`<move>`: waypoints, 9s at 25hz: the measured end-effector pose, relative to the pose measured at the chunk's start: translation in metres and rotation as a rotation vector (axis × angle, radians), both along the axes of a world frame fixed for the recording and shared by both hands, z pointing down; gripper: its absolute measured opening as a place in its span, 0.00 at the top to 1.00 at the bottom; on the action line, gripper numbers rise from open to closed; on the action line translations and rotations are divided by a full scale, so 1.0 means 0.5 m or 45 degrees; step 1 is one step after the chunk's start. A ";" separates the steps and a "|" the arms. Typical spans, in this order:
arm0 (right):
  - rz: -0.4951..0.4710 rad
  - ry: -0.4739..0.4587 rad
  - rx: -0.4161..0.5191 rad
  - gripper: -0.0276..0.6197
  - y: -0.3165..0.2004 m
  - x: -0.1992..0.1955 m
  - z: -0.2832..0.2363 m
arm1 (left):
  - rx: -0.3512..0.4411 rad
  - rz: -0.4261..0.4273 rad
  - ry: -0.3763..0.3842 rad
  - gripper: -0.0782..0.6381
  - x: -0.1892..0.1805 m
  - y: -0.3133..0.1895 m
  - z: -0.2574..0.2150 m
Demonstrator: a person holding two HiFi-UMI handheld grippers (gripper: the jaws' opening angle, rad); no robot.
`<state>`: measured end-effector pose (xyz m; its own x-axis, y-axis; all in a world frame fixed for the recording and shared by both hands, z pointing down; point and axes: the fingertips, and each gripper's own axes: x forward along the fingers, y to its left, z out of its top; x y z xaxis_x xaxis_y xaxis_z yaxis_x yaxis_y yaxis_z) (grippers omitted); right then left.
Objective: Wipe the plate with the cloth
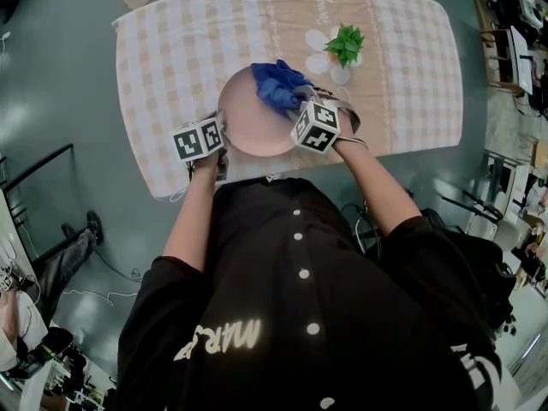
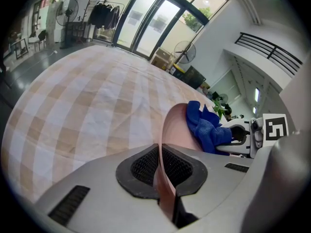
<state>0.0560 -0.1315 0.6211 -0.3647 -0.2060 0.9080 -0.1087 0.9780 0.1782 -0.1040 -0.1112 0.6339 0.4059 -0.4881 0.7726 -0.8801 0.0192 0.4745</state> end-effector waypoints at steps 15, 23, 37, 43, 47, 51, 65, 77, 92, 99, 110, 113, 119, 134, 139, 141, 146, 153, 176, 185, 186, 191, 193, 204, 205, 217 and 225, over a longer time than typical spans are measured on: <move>0.114 -0.028 -0.027 0.76 0.002 -0.002 -0.014 | 0.016 -0.017 0.063 0.85 0.003 0.000 0.000; 0.142 -0.189 -0.125 0.76 0.038 -0.055 -0.078 | 0.024 -0.030 0.107 0.85 0.004 -0.002 -0.003; 0.028 -0.299 -0.269 0.77 0.132 -0.169 -0.089 | 0.030 -0.035 0.122 0.85 0.003 -0.003 -0.001; 0.019 -0.311 -0.325 0.77 0.151 -0.198 -0.073 | 0.023 -0.037 0.130 0.85 0.003 -0.002 0.000; 0.028 -0.322 -0.361 0.77 0.159 -0.217 -0.058 | 0.018 -0.039 0.132 0.85 0.003 -0.003 0.001; 0.037 -0.317 -0.378 0.77 0.159 -0.230 -0.033 | 0.016 -0.043 0.130 0.85 0.002 -0.004 0.001; -0.027 -0.299 -0.378 0.76 0.162 -0.237 -0.008 | -0.014 -0.054 0.060 0.85 0.001 -0.007 0.005; -0.150 -0.241 -0.357 0.76 0.181 -0.211 -0.003 | -0.005 -0.042 0.025 0.85 0.001 -0.008 0.004; -0.287 -0.154 -0.334 0.76 0.196 -0.155 -0.001 | -0.013 -0.023 0.016 0.85 0.005 -0.006 0.003; -0.270 -0.134 -0.324 0.76 0.192 -0.134 0.001 | -0.019 -0.018 0.011 0.85 0.003 -0.006 0.003; -0.201 -0.069 -0.298 0.76 0.171 -0.095 0.004 | -0.011 -0.003 -0.005 0.85 0.004 -0.006 0.001; -0.180 -0.045 -0.291 0.76 0.163 -0.086 0.003 | -0.009 -0.004 -0.003 0.85 0.005 -0.005 0.000; -0.132 0.000 -0.286 0.76 0.146 -0.069 0.003 | -0.008 0.001 -0.004 0.85 0.004 -0.006 0.000; 0.043 0.047 -0.229 0.76 0.092 -0.015 0.005 | -0.006 0.018 -0.026 0.85 0.003 -0.006 -0.001; 0.099 0.031 -0.170 0.76 0.071 0.001 0.002 | -0.005 0.027 -0.032 0.85 0.003 -0.006 0.001; 0.105 0.034 -0.135 0.76 0.065 0.005 0.002 | -0.006 0.031 -0.034 0.85 0.003 -0.006 0.001; 0.117 0.037 -0.123 0.76 0.059 0.007 0.003 | -0.008 0.030 -0.035 0.85 0.003 -0.007 0.002; 0.109 0.044 -0.091 0.76 0.052 0.012 0.000 | -0.005 0.038 -0.041 0.85 0.005 -0.006 -0.001; 0.285 -0.387 -0.119 0.76 0.054 -0.018 -0.120 | 0.218 0.145 -0.131 0.69 0.012 -0.009 -0.103; 0.501 -0.717 -0.054 0.76 0.033 0.003 -0.241 | 0.440 0.035 -0.049 0.76 0.003 -0.015 -0.238; 0.529 -0.751 -0.039 0.76 0.030 0.011 -0.257 | 0.469 0.024 -0.040 0.77 0.002 -0.016 -0.258; 0.622 -0.887 0.054 0.76 0.010 0.053 -0.340 | 0.603 -0.011 -0.030 0.81 -0.007 -0.024 -0.348; 0.657 -0.948 0.079 0.76 0.005 0.069 -0.379 | 0.660 -0.019 0.007 0.85 -0.005 -0.022 -0.383; 0.760 -1.407 0.411 0.77 -0.026 0.165 -0.639 | 1.002 -0.044 -0.082 0.87 -0.006 -0.005 -0.590; 0.768 -1.440 0.446 0.77 -0.026 0.174 -0.659 | 1.037 -0.053 -0.100 0.87 -0.009 -0.004 -0.610; 0.845 -1.540 0.770 0.77 -0.006 0.266 -0.819 | 1.290 -0.103 -0.313 0.87 -0.042 0.035 -0.791; 0.925 -1.505 0.919 0.77 0.006 0.327 -0.852 | 1.394 -0.175 -0.414 0.87 -0.085 0.056 -0.858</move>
<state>0.2197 -0.1285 0.1949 -0.4059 -0.8968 -0.1759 -0.9134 0.4047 0.0444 -0.1464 -0.0830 0.2049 0.1562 -0.9871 -0.0343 -0.9863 -0.1578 0.0472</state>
